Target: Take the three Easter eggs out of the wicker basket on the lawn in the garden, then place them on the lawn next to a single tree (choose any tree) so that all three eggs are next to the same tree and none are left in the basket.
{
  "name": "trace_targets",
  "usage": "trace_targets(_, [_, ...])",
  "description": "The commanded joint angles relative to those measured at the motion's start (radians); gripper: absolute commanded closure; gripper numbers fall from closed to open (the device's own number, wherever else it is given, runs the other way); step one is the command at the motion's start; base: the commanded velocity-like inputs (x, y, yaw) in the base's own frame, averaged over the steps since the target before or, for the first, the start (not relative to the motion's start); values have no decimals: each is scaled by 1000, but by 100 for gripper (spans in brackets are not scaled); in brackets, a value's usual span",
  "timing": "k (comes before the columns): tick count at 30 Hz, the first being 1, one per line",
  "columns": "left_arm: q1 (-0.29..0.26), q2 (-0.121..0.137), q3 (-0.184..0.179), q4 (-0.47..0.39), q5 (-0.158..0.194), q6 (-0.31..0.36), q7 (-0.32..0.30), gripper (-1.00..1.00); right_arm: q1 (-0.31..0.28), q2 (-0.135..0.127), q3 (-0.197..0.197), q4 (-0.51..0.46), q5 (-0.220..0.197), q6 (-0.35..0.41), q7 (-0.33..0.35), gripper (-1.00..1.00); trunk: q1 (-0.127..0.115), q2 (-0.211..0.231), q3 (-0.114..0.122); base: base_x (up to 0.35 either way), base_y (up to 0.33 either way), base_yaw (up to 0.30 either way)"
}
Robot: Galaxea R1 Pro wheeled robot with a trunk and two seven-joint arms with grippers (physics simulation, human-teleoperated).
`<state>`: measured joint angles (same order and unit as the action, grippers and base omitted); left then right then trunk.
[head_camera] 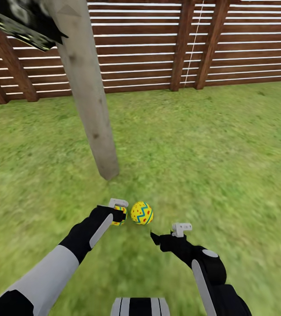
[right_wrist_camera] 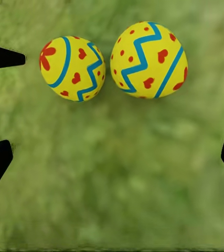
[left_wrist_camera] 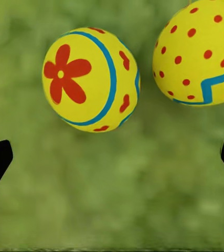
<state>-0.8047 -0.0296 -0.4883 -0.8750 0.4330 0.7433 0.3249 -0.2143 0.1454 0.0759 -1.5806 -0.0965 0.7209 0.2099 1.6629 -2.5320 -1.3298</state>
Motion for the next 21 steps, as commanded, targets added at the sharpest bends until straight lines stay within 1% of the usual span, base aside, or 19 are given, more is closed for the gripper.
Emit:
trace_targets(1, [-1,0,-3,-1,11,2,10,-100,0,0,-1,-1,-9,6,-3,-100,-1,0,3,-343,0,0])
trace_targets(9, [-1,0,-2,2,11,2,9,-100,0,0,1,-1,-9,8,-3,-100,-5,2,34,-343,0,0])
trace_targets(11, [-1,0,-1,4,12,5,8,-100,0,0,1,-1,-9,8,-3,-100,-6,2,42,-231,0,0])
trace_targets(14, [-1,0,0,11,13,27,4,-100,0,0,1,-1,-9,8,-3,-100,-7,3,54,-67,0,0])
trace_targets(18, [-2,3,2,14,16,99,1,-100,0,0,1,-1,-10,8,-3,-100,-9,4,69,-12,0,0])
trace_targets(21, [-2,4,3,15,16,132,0,-100,0,0,1,-1,-11,9,-3,-100,-10,5,81,-2,0,0])
